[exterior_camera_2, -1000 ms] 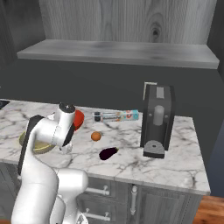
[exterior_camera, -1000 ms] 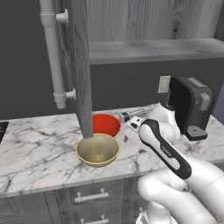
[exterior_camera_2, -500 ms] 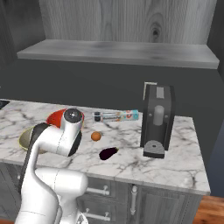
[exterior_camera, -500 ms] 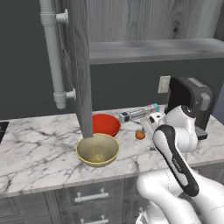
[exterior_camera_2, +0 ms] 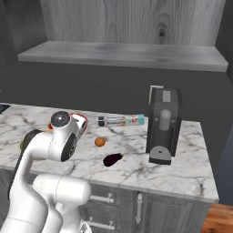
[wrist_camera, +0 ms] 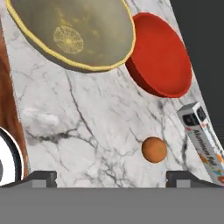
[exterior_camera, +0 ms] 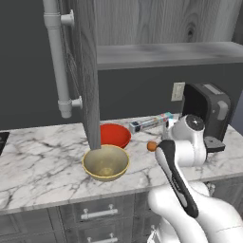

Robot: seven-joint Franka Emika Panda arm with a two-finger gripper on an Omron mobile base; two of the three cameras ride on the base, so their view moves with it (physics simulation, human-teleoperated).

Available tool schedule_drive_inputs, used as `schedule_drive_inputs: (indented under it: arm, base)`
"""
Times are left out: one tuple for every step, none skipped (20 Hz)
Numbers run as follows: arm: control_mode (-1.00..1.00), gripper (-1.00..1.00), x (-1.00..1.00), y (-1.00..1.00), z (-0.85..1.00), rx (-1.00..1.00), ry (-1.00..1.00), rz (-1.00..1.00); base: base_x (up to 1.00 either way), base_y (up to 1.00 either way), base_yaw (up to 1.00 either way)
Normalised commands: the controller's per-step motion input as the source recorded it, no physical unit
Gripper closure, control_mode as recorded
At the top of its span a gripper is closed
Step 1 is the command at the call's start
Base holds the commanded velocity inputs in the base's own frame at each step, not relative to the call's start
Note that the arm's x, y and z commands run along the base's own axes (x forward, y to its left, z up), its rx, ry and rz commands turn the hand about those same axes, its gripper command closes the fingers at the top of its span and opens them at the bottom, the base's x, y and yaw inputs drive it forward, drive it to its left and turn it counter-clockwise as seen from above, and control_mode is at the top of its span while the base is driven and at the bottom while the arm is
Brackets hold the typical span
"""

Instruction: Pick both bowls and place them on the counter. Then place the tangerine in one bowl and place the eggplant in the other bowl.

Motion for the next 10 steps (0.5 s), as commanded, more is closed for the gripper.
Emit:
schedule_drive_inputs:
  arm:
    - [-1.00, -1.00, 0.28, -0.09, 0.00, 0.15, 0.02, -0.51]
    - [-1.00, -1.00, 0.25, -0.16, 0.00, 0.17, 0.03, -0.50]
    - [-1.00, -1.00, 0.21, -0.17, -0.07, 0.18, 0.02, -0.48]
    - [-1.00, -1.00, 0.16, -0.17, -0.14, 0.20, 0.02, -0.48]
    - [-1.00, -1.00, 0.15, -0.15, -0.18, 0.20, 0.02, -0.47]
    - [-1.00, -1.00, 0.19, -0.09, -0.20, 0.20, 0.02, -0.48]
    - [-1.00, -1.00, 0.18, -0.09, -0.24, 0.22, 0.02, -0.48]
    - [-1.00, -1.00, 0.21, -0.06, -0.25, 0.21, 0.01, -0.48]
    - [-1.00, -1.00, 0.21, -0.06, -0.26, 0.21, 0.02, -0.48]
    - [-1.00, -1.00, 0.22, -0.07, -0.23, 0.21, 0.01, -0.48]
  base:
    - [0.00, 0.00, 0.00]
    - [0.00, 0.00, 0.00]
    - [0.00, 0.00, 0.00]
    - [0.00, 0.00, 0.00]
    - [0.00, 0.00, 0.00]
    - [0.00, 0.00, 0.00]
    - [0.00, 0.00, 0.00]
    - [0.00, 0.00, 0.00]
    - [0.00, 0.00, 0.00]
    - [0.00, 0.00, 0.00]
